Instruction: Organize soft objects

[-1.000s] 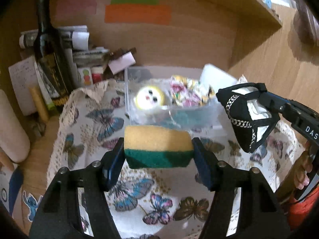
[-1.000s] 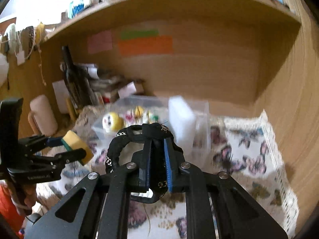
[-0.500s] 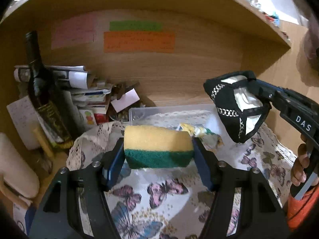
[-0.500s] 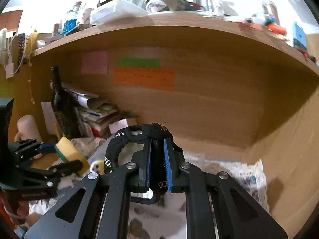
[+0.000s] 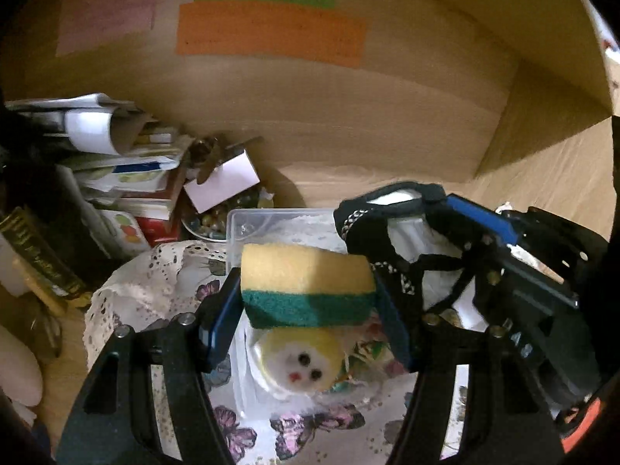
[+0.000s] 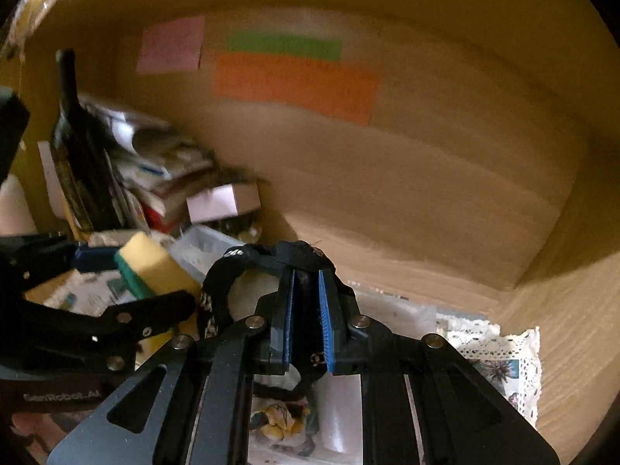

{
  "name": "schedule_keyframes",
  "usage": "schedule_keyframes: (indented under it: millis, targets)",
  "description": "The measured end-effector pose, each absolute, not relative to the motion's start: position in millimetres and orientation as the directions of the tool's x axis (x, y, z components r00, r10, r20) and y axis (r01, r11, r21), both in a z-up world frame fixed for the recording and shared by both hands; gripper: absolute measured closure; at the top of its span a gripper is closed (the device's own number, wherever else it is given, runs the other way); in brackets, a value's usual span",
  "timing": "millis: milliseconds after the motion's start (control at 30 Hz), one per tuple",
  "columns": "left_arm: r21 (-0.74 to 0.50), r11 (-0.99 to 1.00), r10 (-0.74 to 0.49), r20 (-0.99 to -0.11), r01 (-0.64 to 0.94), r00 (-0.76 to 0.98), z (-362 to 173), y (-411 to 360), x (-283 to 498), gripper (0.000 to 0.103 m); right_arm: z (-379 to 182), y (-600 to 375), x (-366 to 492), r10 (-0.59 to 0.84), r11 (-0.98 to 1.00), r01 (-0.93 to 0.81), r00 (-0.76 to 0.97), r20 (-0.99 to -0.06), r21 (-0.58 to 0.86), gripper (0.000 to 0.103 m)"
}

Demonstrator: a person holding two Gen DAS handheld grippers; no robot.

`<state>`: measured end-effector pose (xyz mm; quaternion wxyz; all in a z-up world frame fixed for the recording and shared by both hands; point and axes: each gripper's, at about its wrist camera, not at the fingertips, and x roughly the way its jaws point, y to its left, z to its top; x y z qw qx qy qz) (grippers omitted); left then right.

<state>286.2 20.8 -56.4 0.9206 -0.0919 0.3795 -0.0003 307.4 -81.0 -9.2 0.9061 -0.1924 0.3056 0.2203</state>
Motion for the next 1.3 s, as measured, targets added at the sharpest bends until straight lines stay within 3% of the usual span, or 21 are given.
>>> schedule_keyframes:
  millis: [333,633,733,1000,1300]
  targets:
    - [-0.151,0.988,-0.086,-0.742,-0.042,0.665,-81.7,15.6,309.3,0.037,-34.3,-90.2,330.4,0.238,0.833,-0.516,0.657,-0.715,-0.198,0.092]
    - [-0.175,0.984,-0.109,-0.749,-0.037,0.653,-81.8,19.6,309.2,0.022,-26.1,-95.2,321.2,0.261,0.828,-0.533,0.643,-0.719,-0.176,0.066]
    - [-0.186,0.982,-0.117,-0.735,-0.033,0.668,-74.5,22.1,300.4,0.018,-18.1,-100.2,314.0,0.269,0.830,-0.529,0.659,-0.702,-0.178,0.057]
    - [-0.170,0.985,-0.108,-0.672,-0.011,0.733,-47.7,19.2,271.2,0.016,12.0,-116.1,284.9,0.300,0.829,-0.526,0.705,-0.642,-0.189,0.055]
    - [-0.111,0.994,-0.052,-0.538,-0.010,0.841,-7.3,9.3,210.5,0.008,50.9,-138.8,237.1,0.375,0.835,-0.527,0.753,-0.541,-0.155,0.043]
